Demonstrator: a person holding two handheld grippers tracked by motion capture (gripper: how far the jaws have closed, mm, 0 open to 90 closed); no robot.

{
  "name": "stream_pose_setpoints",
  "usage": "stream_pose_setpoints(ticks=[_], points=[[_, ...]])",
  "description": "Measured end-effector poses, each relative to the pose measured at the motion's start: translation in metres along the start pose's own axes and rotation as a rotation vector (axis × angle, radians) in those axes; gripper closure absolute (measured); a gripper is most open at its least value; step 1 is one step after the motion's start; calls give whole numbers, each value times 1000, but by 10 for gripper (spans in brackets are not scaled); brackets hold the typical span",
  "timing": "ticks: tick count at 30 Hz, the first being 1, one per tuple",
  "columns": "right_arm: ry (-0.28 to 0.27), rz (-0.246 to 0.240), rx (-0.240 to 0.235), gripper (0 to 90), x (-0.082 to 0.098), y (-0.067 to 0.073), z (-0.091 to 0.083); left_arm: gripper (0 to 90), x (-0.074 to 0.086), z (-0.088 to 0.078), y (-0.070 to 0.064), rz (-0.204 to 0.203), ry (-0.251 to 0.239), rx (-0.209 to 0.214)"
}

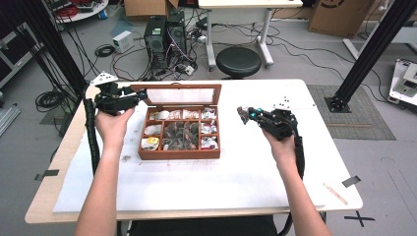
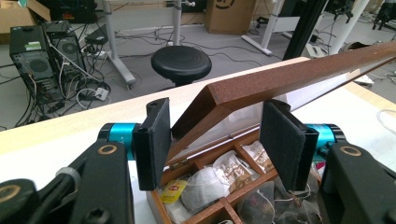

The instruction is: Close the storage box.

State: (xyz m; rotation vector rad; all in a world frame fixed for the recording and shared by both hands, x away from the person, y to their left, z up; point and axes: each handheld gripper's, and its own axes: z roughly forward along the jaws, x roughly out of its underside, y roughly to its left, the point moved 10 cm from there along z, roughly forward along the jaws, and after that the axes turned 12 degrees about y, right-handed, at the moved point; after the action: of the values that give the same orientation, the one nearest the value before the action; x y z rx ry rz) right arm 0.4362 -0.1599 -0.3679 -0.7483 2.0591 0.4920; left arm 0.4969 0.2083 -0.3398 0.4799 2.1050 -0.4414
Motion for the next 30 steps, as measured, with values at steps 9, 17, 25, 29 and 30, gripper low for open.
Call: stream_pose_setpoints(ticks=[9, 17, 25, 29, 30], points=[[12, 44, 26, 900, 10, -16, 6, 435, 0, 0, 0, -1, 2, 2], [23, 59, 46, 900, 16, -23, 9, 433, 0, 0, 0, -5, 3, -3], [26, 60, 59, 900, 17, -25, 12, 431, 0, 0, 0, -3, 7, -7], [23, 68, 70, 900, 19, -27, 13, 431, 0, 1, -1, -6, 4, -9], [26, 67, 72, 900, 19, -28, 14, 431, -1, 1, -1, -8, 2, -8]])
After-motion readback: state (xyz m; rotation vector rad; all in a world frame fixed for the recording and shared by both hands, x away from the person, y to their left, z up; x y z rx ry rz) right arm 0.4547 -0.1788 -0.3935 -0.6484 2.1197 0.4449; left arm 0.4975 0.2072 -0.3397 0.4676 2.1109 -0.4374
